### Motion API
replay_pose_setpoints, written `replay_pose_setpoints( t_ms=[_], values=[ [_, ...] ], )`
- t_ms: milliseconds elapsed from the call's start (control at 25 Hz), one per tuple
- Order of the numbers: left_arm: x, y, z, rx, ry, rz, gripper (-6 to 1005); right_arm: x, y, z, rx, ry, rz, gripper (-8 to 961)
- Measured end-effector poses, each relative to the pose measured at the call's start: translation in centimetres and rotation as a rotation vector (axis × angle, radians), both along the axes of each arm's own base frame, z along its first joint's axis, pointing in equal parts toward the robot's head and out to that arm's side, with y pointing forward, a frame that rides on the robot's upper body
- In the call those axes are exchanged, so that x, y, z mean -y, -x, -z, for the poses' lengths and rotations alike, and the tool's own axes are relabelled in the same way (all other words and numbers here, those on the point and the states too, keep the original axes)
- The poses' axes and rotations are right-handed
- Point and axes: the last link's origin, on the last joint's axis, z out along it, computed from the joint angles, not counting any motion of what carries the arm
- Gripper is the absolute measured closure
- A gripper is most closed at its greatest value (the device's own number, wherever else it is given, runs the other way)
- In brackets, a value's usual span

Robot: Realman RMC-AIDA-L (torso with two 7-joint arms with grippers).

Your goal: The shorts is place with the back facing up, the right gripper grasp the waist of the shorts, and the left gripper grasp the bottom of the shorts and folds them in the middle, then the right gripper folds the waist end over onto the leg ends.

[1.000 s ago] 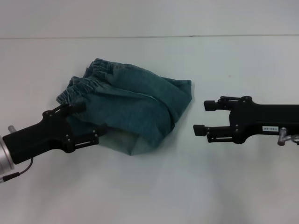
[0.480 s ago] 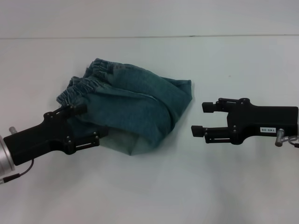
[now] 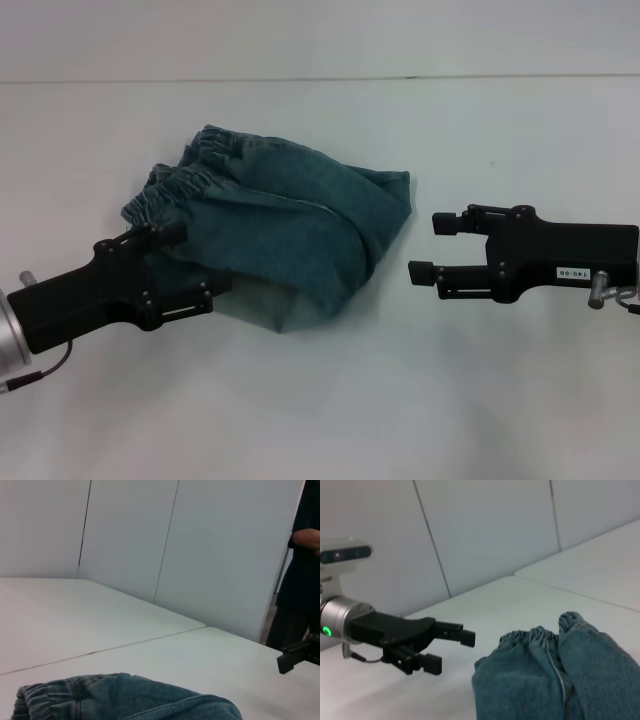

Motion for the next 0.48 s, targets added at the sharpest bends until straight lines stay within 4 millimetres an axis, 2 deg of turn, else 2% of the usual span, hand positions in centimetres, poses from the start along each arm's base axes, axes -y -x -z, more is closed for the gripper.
replay_pose_setpoints(
  t_ms=[480],
  values=[
    [-0.09,-0.26,0.23,-0.002,0.012,0.007,50,-0.14,-0.13,-0.17,-0.018,-0.019,0.025,8]
  ],
)
